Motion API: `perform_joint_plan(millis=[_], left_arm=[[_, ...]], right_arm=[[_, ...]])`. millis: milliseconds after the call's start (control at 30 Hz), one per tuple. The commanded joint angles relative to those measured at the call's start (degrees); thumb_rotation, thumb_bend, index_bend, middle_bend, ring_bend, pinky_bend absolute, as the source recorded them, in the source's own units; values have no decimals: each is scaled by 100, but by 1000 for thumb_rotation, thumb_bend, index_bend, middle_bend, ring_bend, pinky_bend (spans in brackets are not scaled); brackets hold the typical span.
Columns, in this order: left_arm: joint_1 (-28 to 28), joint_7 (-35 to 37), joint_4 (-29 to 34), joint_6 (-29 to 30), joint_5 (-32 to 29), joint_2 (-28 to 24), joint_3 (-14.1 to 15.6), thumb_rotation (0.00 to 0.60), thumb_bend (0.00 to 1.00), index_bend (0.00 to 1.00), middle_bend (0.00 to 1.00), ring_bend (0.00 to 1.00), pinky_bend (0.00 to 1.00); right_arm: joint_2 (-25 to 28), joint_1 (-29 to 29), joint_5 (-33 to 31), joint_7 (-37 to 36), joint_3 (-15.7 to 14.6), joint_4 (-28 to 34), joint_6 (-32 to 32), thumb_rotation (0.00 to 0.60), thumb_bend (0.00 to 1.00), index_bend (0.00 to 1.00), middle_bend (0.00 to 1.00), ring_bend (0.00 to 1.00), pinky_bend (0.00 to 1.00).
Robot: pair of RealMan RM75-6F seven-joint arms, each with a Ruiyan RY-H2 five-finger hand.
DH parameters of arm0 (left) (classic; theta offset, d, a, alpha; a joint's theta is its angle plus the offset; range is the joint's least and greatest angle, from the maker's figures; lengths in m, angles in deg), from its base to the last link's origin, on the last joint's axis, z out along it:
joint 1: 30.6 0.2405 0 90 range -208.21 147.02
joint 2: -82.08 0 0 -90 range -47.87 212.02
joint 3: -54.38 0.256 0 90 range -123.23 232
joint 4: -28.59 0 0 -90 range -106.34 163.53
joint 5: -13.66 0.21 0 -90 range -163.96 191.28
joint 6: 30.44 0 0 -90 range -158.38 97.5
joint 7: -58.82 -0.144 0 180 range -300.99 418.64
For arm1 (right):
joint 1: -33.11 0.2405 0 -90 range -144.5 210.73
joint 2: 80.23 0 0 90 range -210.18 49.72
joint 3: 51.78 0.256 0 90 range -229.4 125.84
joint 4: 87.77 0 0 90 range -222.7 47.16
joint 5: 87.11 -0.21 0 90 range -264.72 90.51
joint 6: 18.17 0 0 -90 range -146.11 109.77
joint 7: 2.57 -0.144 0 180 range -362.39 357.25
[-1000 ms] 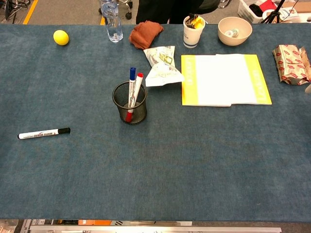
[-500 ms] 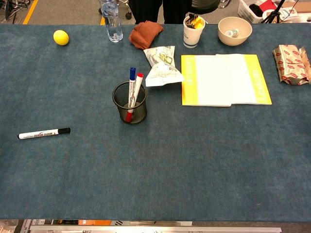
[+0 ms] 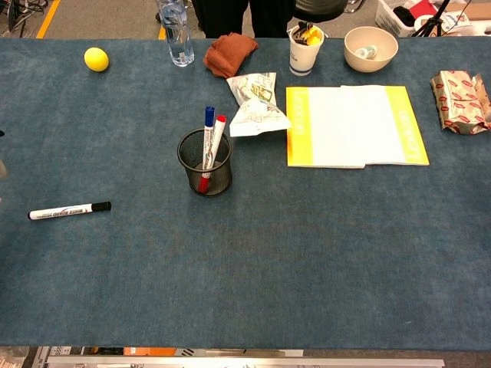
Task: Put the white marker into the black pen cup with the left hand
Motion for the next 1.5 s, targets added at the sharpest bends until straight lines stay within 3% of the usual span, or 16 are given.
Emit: perform_joint_plan(millis=[33,133,267,367,800,1167,1500], left_arm=[[-118,-417,245,-365,-397,89,-45,600,247,429,108,89,201],[-209,-631,274,-527,-571,171,-106,583,246,422,90,68,183],[-328,-821,183,-690,-752,333,-188,498,244,389,66,52,158],[-399,-884,99,-784,-870,441,-232,485,242,377,52,47,154],[-551,-1270,-143,-1018,-1239,736,-216,486,242,377,43,44,154],[-690,-1234,-523,-1164,-1252,1173,-182,574,243,380,43,43,154],[-882,-1512,-549,-1401,-1683,1403,-313,585,242,397,43,43,154]], right_arm=[[41,-24,-32,42,12,56,23,600,61,339,317,253,314],[90,-60,-58,93,26,133,77,600,61,340,317,253,315],[144,-110,-67,156,37,227,156,600,61,339,317,253,314],[161,-128,-83,185,34,255,155,600,60,340,318,253,314],[193,-147,-125,204,39,297,106,600,60,339,317,253,315],[199,-152,-146,207,54,300,81,600,61,340,317,253,314],[205,-154,-187,221,64,313,41,600,61,339,317,253,315]])
